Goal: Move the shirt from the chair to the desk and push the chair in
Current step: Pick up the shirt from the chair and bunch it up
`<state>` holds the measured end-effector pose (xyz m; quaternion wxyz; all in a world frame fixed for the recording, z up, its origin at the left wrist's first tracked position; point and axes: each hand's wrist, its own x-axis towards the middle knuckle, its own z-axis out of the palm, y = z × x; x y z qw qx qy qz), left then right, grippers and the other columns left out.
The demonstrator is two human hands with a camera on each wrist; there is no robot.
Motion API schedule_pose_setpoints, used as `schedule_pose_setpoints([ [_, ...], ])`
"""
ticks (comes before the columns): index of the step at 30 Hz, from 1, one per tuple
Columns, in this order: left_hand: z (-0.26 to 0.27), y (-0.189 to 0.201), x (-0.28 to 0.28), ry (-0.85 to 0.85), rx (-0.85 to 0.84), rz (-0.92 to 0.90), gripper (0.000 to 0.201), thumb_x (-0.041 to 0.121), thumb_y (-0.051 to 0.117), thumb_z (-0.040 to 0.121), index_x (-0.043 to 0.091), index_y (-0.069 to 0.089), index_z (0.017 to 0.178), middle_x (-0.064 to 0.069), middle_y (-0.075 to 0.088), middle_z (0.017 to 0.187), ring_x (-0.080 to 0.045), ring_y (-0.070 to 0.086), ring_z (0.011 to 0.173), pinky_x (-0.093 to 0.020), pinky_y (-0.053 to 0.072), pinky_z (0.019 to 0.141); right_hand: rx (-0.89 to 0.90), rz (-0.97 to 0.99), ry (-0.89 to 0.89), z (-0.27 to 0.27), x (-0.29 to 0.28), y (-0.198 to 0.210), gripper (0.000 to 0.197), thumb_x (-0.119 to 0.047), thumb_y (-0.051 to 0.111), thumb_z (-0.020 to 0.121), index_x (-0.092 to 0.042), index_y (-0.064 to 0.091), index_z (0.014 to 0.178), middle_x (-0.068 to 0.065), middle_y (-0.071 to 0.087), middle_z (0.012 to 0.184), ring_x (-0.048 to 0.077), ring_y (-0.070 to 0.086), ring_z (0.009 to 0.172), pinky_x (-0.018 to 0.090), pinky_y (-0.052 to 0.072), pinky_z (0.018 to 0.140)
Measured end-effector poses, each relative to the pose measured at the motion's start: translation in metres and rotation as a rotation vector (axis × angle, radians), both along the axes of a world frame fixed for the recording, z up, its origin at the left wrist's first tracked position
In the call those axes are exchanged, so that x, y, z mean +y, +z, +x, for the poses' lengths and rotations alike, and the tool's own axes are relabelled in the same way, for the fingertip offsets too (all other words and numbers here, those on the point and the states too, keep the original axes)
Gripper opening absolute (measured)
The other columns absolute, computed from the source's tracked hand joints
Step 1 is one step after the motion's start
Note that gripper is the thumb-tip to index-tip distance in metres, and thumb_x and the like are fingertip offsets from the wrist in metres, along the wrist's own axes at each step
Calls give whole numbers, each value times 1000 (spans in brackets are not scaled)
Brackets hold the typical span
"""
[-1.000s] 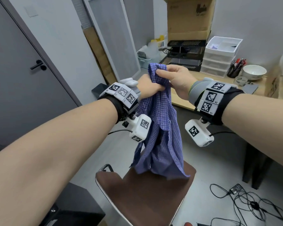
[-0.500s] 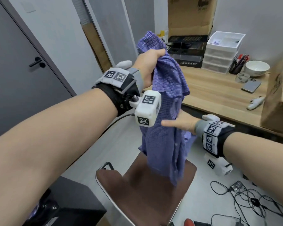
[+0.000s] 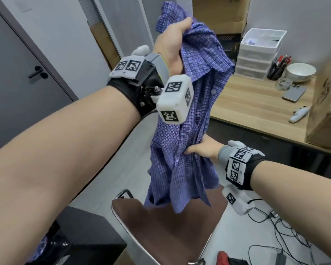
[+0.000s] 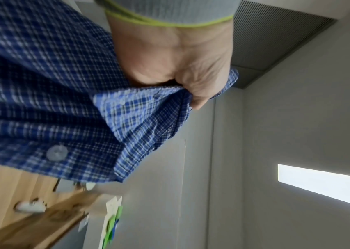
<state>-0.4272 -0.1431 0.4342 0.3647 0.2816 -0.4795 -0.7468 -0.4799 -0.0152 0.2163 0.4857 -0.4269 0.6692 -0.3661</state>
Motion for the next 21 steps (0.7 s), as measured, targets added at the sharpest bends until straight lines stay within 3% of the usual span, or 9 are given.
schedule_pose_setpoints([
  [2, 8, -12, -18, 105, -20, -12, 17, 9, 60, 94, -7, 62, 98, -29, 71, 91, -45, 70, 89, -69, 51, 94, -82, 41, 63, 1, 2, 4, 29, 1, 70, 78, -5, 73, 107, 16, 77, 109, 41, 68, 108, 56, 54, 98],
  [4, 22, -34, -38, 245, -256, -113, 32, 9, 65, 88, -13, 63, 111, -31, 72, 103, -44, 71, 97, -61, 55, 94, -196, 70, 130, 0, 5, 8, 24, 9, 64, 82, -5, 75, 99, 12, 79, 102, 34, 73, 98, 49, 60, 90],
  [6, 45, -63, -52, 259, -664, -258, 63, 20, 69, 81, -11, 51, 133, -20, 66, 120, -33, 67, 111, -40, 58, 90, -282, 72, 173, -1, 7, 15, 24, 14, 60, 84, -5, 75, 87, 11, 79, 90, 27, 75, 84, 39, 62, 74],
  [8, 73, -100, -61, 245, -1026, -324, 81, 32, 71, 78, -8, 40, 142, -13, 58, 120, -24, 61, 110, -24, 51, 72, -327, 48, 163, -5, 2, 22, 25, 15, 60, 82, -7, 72, 81, 8, 78, 82, 23, 76, 75, 33, 60, 65],
  [11, 101, -145, -58, 28, -1159, -294, 97, 64, 68, 64, 4, 49, 138, -10, 58, 130, -28, 61, 115, -29, 52, 85, -355, 29, 90, -10, -10, 34, 18, 13, 59, 85, -1, 69, 90, 14, 77, 86, 27, 75, 75, 34, 61, 65],
  [14, 108, -153, -30, -287, -1032, -323, 68, 62, 61, 81, 10, 60, 125, -13, 61, 121, -27, 59, 110, -37, 47, 86, -357, 28, 21, -14, -22, 42, 21, 12, 56, 89, -4, 70, 90, 13, 77, 87, 27, 75, 76, 36, 61, 67],
  [17, 115, -149, -4, -457, -767, -295, 42, 39, 43, 105, 11, 60, 131, -5, 72, 118, -5, 70, 101, -23, 51, 96, -355, 26, -71, -19, -30, 47, 22, 8, 57, 91, -8, 72, 94, 12, 79, 87, 30, 76, 79, 40, 61, 72],
  [19, 117, -150, -1, -548, -649, -195, 49, 57, 50, 93, 25, 62, 127, 11, 76, 113, -1, 72, 102, -32, 48, 108, -360, 26, -139, -26, -32, 50, 19, 4, 58, 92, -5, 71, 104, 14, 79, 88, 32, 75, 80, 42, 62, 72],
  [21, 118, -151, -3, -604, -583, -199, 62, 64, 73, 75, 31, 58, 125, 17, 76, 114, -2, 70, 109, -29, 53, 102, -379, 18, -211, -31, -34, 55, 25, 2, 58, 93, 2, 67, 117, 19, 77, 97, 33, 75, 81, 42, 63, 70],
])
